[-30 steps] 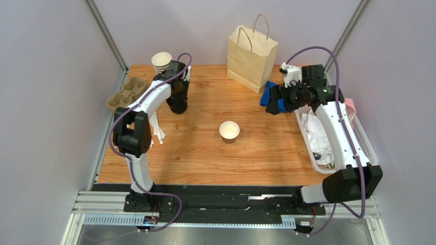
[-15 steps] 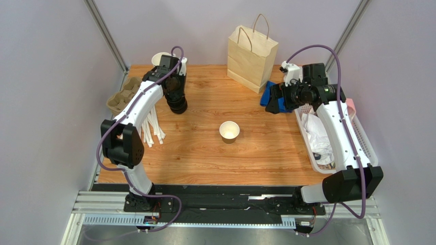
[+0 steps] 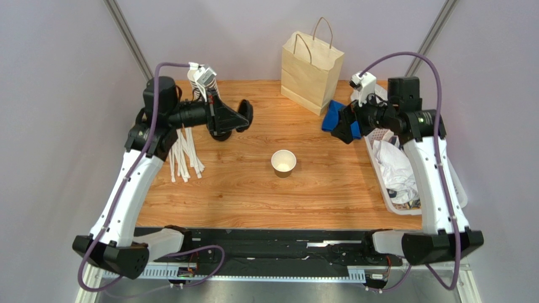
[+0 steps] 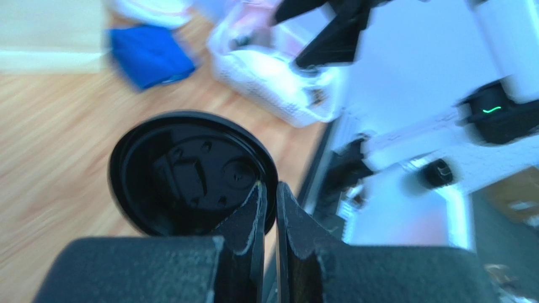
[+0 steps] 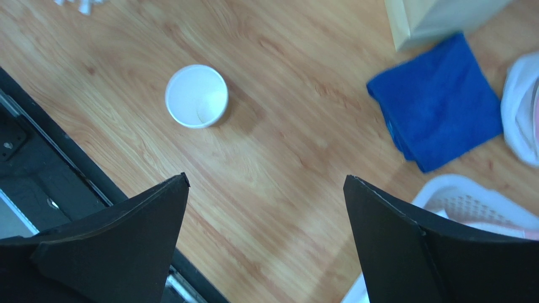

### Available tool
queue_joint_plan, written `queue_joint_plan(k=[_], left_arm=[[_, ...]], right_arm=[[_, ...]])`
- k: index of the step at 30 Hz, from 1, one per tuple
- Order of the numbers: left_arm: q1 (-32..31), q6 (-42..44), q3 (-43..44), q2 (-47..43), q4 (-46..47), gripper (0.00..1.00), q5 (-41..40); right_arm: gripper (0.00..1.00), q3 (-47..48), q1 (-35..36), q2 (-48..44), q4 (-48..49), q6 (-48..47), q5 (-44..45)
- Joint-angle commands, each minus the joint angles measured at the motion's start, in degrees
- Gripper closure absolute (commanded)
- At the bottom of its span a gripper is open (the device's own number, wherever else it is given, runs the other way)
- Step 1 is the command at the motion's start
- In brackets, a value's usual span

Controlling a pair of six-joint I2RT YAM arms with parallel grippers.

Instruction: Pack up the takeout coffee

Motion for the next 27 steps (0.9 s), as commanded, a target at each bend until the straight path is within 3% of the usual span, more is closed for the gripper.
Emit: queue_joint_plan(k=[1, 3, 8, 14, 21, 24, 27], left_arm=[[0.1, -29.4, -14.9, -6.7, 40.2, 1.0, 18.6], [-0.1, -36.8, -16.8, -9.8, 51.3, 1.0, 17.4], [-2.3, -41.9, -15.1, -10.8, 53.6, 1.0, 18.1], [-4.7, -41.1, -11.6, -10.8, 56.8, 1.0, 19.1], [-5.2, -40.0, -7.5, -9.6, 56.4, 1.0, 16.7], [-5.5, -40.5, -6.5, -9.0, 56.8, 1.0, 16.0], [-5.7, -40.7, -6.7, -9.1, 56.7, 1.0, 15.9]], right_arm=[[0.0, -5.0, 0.4, -11.0, 12.4, 1.4, -11.5], [0.0, -5.0, 0.9, -12.9, 16.9, 7.1, -13.6], [0.0, -1.2, 2.7, -12.5, 21.5, 14.4, -21.1], [0.03, -0.5, 8.8, -12.1, 28.1, 24.9, -20.5], [0.21, -6.0, 15.1, -12.5, 46.3, 45.1, -20.8], [0.31, -7.7, 17.9, -11.9, 53.3, 50.6, -20.1], [0.33, -7.8, 19.8, -10.2, 57.9, 52.8, -19.9]])
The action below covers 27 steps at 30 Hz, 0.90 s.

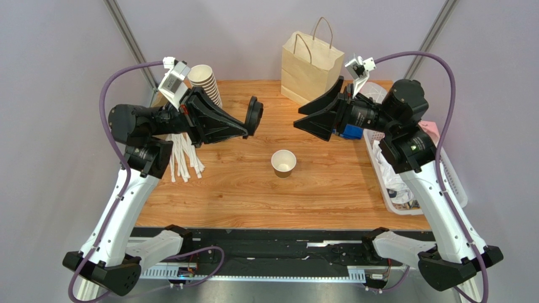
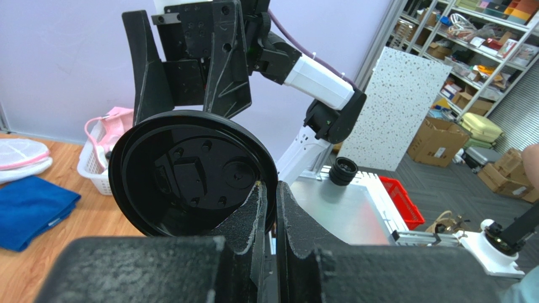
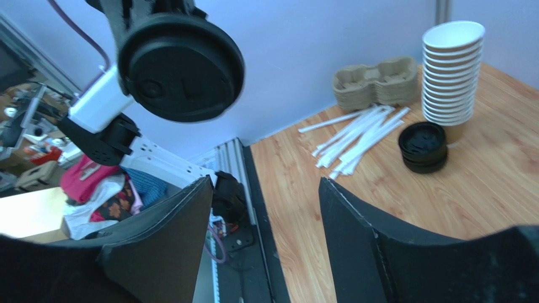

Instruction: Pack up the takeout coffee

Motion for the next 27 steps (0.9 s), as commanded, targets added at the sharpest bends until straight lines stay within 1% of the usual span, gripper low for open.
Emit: queue_joint_plan(k=[1, 5, 13, 14, 17, 21, 27], left_arm=[[-0.5, -0.8, 1.7, 0.3, 2.3, 1.0, -0.7], [-0.9, -1.4, 2.3, 0.3, 2.9, 1.0, -0.7], [-1.5, -2.4, 2.2, 0.2, 3.9, 1.0, -0.8], [-1.5, -2.4, 2.2, 0.1, 3.9, 1.0, -0.8], [-1.6, -2.8, 2.0, 0.0, 4.1, 1.0, -0.9], [-1.7, -3.1, 2.0, -0.2, 4.6, 1.0, -0.9], [-2.1, -3.6, 1.3, -0.1, 5.7, 1.0, -0.9]], right_arm=[[0.33, 0.0, 2.7, 1.9, 13.6, 9.6, -0.1], [0.34, 0.9, 4.6, 4.0, 16.8, 9.4, 0.1], [0.43, 1.4, 8.7, 7.3, 21.6, 9.7, 0.9], [0.46, 1.5, 9.0, 7.8, 22.7, 10.5, 0.7], [0.48, 1.9, 9.9, 8.6, 24.3, 11.1, -0.1], [0.49, 2.7, 10.8, 9.3, 25.6, 11.6, -1.5], [0.52, 3.7, 11.7, 10.0, 24.9, 9.7, -1.7]])
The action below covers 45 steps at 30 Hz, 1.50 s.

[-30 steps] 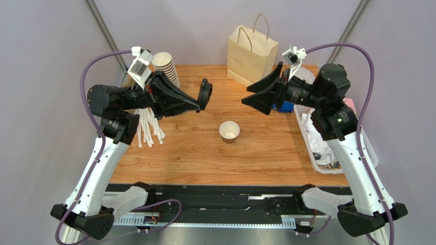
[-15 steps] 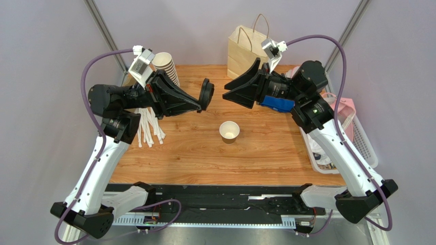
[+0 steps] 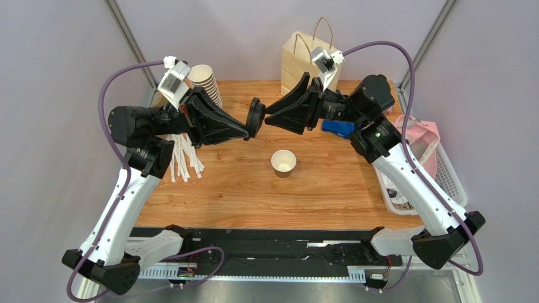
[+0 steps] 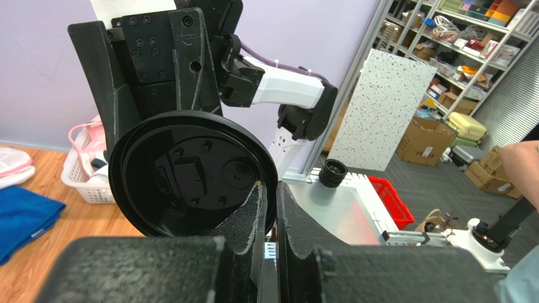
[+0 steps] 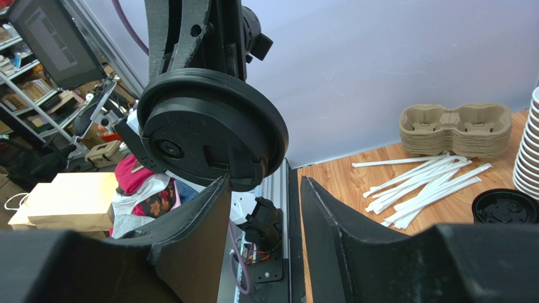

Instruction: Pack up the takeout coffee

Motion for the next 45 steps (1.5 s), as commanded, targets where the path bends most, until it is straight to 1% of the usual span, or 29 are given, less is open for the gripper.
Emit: queue_joint_plan(k=[1, 3, 6, 10, 14, 16, 20, 23, 24, 26, 27, 33, 34, 36, 37, 38, 39, 40, 41, 42, 43, 45], left_arm=[[-0.5, -0.7, 0.8, -0.5, 3.1, 1.0, -0.4], [-0.8, -0.7, 0.7, -0.5, 3.1, 1.0, -0.3], [-0.9, -0.9, 0.7, -0.4, 3.3, 1.0, -0.3], [-1.2, -0.9, 0.6, -0.5, 3.8, 1.0, -0.4], [-1.2, -1.0, 0.6, -0.5, 4.0, 1.0, -0.4], [-1.3, -0.9, 0.5, -0.4, 4.1, 1.0, -0.4], [-1.3, -0.8, 0.3, -0.4, 4.1, 1.0, -0.4], [-1.3, -0.7, -0.2, -0.4, 4.1, 1.0, -0.5], [-1.4, -0.6, -0.3, -0.4, 4.0, 1.0, -0.5], [-1.3, -0.5, -0.6, -0.3, 4.0, 1.0, -0.5], [-1.3, -0.4, -0.6, -0.4, 3.8, 1.0, -0.6], [-1.3, 1.6, -1.9, -0.9, 0.7, 1.0, -1.8], [-1.3, 2.1, -2.2, -1.1, 0.2, 0.98, -2.2], [-1.3, 4.1, -2.7, -1.4, -2.7, 0.89, -2.6], [-1.3, 4.9, -2.8, -1.6, -4.1, 0.8, -3.2], [-1.3, 6.6, -2.8, -1.7, -5.3, 0.74, -3.4], [-1.3, 7.8, -2.7, -1.9, -8.2, 0.66, -3.7], [-1.4, 9.1, -2.7, -2.2, -10.3, 0.53, -4.7], [-1.3, 12.5, -2.3, -2.5, -12.7, 0.48, -5.5], [-1.3, 14.3, -2.2, -3.2, -17.3, 0.45, -7.1], [-1.3, 15.9, -2.2, -3.5, -19.5, 0.38, -7.8], [-1.1, 19.9, -2.6, -4.7, -24.0, 0.35, -9.1]], right_arm=[[0.53, 3.1, 0.5, 0.3, 2.6, -0.7, -0.9], [0.55, 3.3, 0.6, 0.4, 3.0, -0.5, -1.4], [0.6, 3.3, 0.8, 0.5, 4.4, 0.5, -2.4], [0.61, 3.3, 1.3, 0.5, 4.5, 0.5, -2.9], [0.66, 3.3, 1.4, 0.6, 4.6, 0.7, -3.2], [0.71, 3.4, 1.5, 0.8, 4.7, 0.8, -3.4], [0.74, 3.7, 1.6, 0.8, 4.9, 1.0, -3.4], [0.8, 4.0, 1.5, 0.8, 4.7, 1.0, -3.2], [0.85, 4.1, 1.6, 0.8, 3.8, 0.9, -2.9], [0.92, 4.3, 1.6, 0.8, 2.9, 0.8, -2.0], [1.0, 4.7, 1.6, 0.8, 2.0, 0.7, -1.6], [1.0, 5.5, 1.6, 0.8, -0.7, 0.3, -0.5], [1.0, 5.7, 1.5, 0.8, -1.2, 0.0, 0.1], [1.0, 5.7, 1.6, 0.6, -3.1, -0.9, 0.8], [1.0, 5.7, 1.6, 0.3, -3.7, -1.9, 1.5], [1.0, 5.7, 1.6, 0.1, -3.8, -2.5, 1.9], [1.0, 5.8, 1.5, 0.1, -6.8, -3.0, 2.3], [1.0, 5.8, 1.5, -0.2, -7.9, -3.6, 3.2], [1.0, 5.9, 1.4, -0.3, -8.8, -5.3, 3.8], [1.0, 5.9, 1.2, -0.4, -11.0, -6.0, 4.3], [1.0, 6.0, 1.2, -0.5, -12.0, -6.8, 5.2], [1.0, 6.2, 0.6, -0.6, -15.4, -8.8, 6.0]])
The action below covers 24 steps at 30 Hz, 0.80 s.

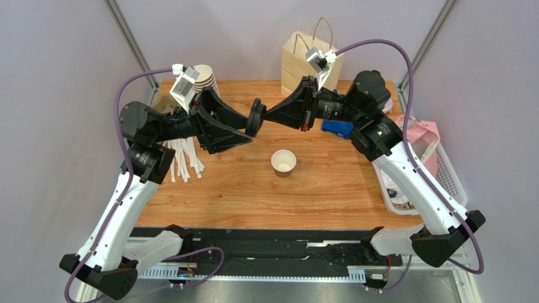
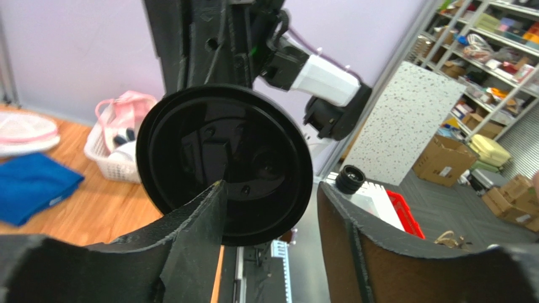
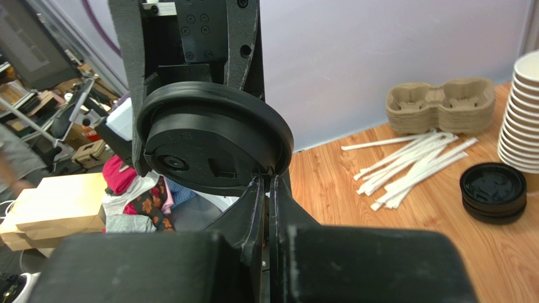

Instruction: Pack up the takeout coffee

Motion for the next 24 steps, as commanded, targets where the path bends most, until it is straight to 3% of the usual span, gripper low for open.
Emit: queue_joint_plan(k=[1, 3, 5, 7, 9, 16, 21, 24], left_arm=[[0.6, 11.0, -0.2, -2.9, -13.0, 0.32, -5.2], [1.4, 13.1, -1.2, -3.9, -16.7, 0.3, -6.3], [3.2, 14.9, -2.3, -4.6, -19.2, 0.2, -7.7], [4.6, 17.4, -2.8, -5.3, -24.3, 0.17, -9.3], [5.9, 23.2, -2.5, -6.0, -31.9, 0.04, -11.5], [6.0, 47.8, 3.8, -3.2, -55.4, 0.02, -27.4], [6.0, 52.0, 5.4, 0.7, -63.6, 0.01, -32.9], [6.0, 51.8, 5.7, 3.2, -65.8, 0.01, -32.2]], right_arm=[[1.0, 2.8, -0.7, -1.4, -8.0, -5.6, 4.3], [1.0, 3.7, -1.2, -1.2, -12.8, -8.8, 5.5], [1.0, 4.5, -1.7, -1.1, -16.3, -11.8, 7.4], [1.0, 5.9, -2.0, -0.5, -23.0, -17.4, 9.6], [1.0, 7.6, -2.1, 1.0, -30.7, -24.8, 11.3], [1.0, 13.4, -2.3, 10.7, -51.6, -43.4, 23.9], [1.0, 21.6, -2.3, 21.7, -67.4, -50.6, 31.5], [1.0, 26.6, -2.3, 28.1, -74.0, -52.5, 35.7]])
